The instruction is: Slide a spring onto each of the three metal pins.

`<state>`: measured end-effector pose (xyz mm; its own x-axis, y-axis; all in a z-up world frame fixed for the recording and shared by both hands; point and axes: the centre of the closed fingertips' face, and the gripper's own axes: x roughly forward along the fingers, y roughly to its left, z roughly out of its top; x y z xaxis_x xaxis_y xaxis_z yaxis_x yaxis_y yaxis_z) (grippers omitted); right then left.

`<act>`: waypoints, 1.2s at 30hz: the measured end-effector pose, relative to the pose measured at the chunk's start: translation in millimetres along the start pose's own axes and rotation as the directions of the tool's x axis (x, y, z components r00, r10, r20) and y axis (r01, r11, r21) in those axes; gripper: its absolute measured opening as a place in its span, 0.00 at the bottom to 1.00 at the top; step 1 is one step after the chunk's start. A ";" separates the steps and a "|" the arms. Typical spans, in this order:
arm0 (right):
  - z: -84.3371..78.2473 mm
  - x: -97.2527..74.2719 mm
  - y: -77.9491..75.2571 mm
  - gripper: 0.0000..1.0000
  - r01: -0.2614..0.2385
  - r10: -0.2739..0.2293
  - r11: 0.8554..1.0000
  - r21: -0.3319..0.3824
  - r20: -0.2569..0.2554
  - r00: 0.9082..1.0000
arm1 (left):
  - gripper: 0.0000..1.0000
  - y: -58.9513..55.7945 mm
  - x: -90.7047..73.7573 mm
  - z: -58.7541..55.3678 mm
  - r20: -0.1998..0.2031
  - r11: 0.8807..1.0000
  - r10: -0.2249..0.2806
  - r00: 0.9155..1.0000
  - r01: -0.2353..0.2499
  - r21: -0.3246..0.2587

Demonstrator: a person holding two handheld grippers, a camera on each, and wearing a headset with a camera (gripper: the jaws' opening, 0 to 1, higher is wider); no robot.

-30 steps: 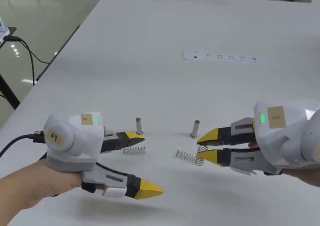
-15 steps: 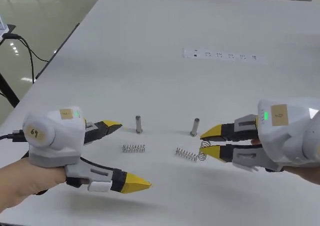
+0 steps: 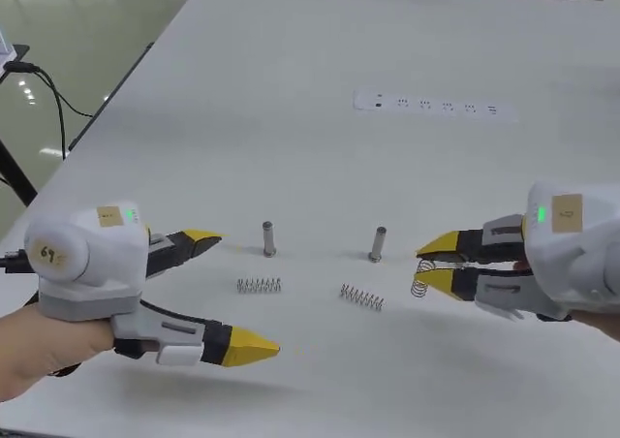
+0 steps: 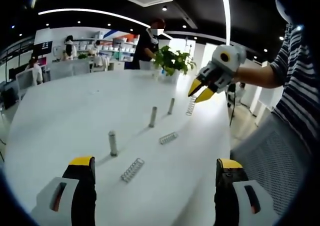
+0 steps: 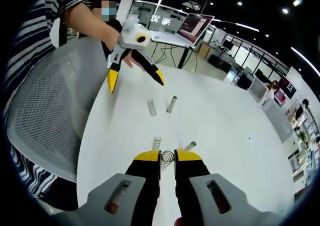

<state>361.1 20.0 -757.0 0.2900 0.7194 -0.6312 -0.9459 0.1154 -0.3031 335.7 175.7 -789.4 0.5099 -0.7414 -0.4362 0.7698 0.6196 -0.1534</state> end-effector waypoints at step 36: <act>-45.5 -26.6 -69.5 0.07 0.235 -0.227 0.966 0.110 -0.080 0.971 | 0.98 10.0 -9.6 -1.1 0.015 0.999 0.039 0.999 -0.039 -0.033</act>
<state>425.7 -38.3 -751.6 0.5076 0.6173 -0.6011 -0.8615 0.3559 -0.3621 338.0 189.2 -787.7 0.5453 -0.7204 -0.4286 0.7365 0.6559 -0.1655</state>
